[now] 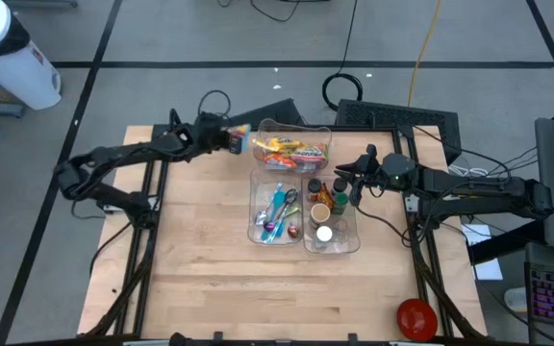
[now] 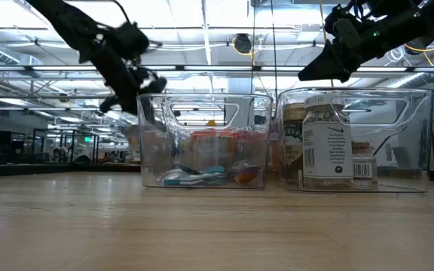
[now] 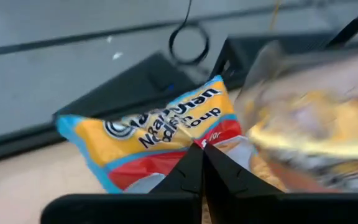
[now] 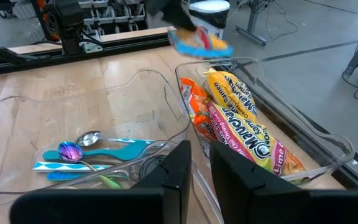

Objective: Pick & Place Food Item
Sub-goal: Put the blue noodle pack into the top transparent bin

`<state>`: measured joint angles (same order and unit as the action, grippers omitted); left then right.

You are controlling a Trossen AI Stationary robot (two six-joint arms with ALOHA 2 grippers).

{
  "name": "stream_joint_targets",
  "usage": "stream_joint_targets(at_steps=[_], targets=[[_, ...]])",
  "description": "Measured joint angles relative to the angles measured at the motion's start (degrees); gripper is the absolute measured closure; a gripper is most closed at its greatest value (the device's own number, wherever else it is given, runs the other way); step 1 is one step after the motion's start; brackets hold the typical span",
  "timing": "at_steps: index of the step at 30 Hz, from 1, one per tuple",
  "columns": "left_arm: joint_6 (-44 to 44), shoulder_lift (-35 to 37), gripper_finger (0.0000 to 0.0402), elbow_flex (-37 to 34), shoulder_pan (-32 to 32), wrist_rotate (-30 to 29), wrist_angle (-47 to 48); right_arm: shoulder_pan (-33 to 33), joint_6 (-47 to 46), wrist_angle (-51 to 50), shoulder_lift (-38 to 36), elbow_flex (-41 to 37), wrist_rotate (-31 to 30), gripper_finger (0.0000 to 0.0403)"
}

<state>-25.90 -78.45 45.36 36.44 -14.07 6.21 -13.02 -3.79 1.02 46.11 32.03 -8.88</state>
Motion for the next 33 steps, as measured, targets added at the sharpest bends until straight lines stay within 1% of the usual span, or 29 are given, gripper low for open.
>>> stream_joint_targets(at_steps=[4, 6, 10, 12, 14, 17, 19, 22, 26, 33], targets=[[-3.30, 5.26, 0.0397, 0.04, -1.22, 0.34, -3.08, 0.00, -0.02, 0.07, 0.00, 0.00, 0.00, 0.0353], [-3.95, 6.91, 0.0398, 0.04, -1.87, 2.84, -6.93, 0.00, 0.00, 0.49, 0.00, 0.00, 0.00, 0.0353], [-4.22, 7.57, 0.0396, 0.11, -3.56, 10.17, -18.03, 0.00, 0.11, 0.96, 0.00, 0.00, -0.02, 0.0353], [-4.24, 7.54, 0.0398, 0.11, -4.50, 12.01, -22.09, 0.00, 0.13, 0.96, 0.00, 0.00, -0.02, 0.0353], [-4.40, 7.15, 0.0398, 0.18, -5.63, 12.07, -25.14, 0.00, 0.13, 0.96, 0.00, 0.00, -0.02, 0.0353], [-4.47, 6.00, 0.0399, 0.20, -6.95, 11.06, -27.31, 0.00, 0.13, 0.96, 0.00, 0.00, -0.04, 0.0353], [-4.79, 4.56, 0.0399, 0.97, -7.65, 11.04, -28.07, 0.00, 0.15, 0.96, 0.00, 0.00, -0.04, 0.0353], [-4.68, 1.38, 0.0398, 4.06, -8.51, 11.04, -27.30, 0.00, 0.15, 0.96, 0.00, 0.00, -0.04, 0.0353], [-3.16, -4.76, 0.0398, 10.54, -9.38, 11.14, -24.19, 0.00, 0.38, 1.17, 0.00, 0.00, -0.04, 0.0353], [-0.92, -17.53, 0.0397, 22.78, -10.86, 12.53, -16.60, 0.00, 0.61, 1.16, 0.00, 0.00, -0.04, 0.0353]])
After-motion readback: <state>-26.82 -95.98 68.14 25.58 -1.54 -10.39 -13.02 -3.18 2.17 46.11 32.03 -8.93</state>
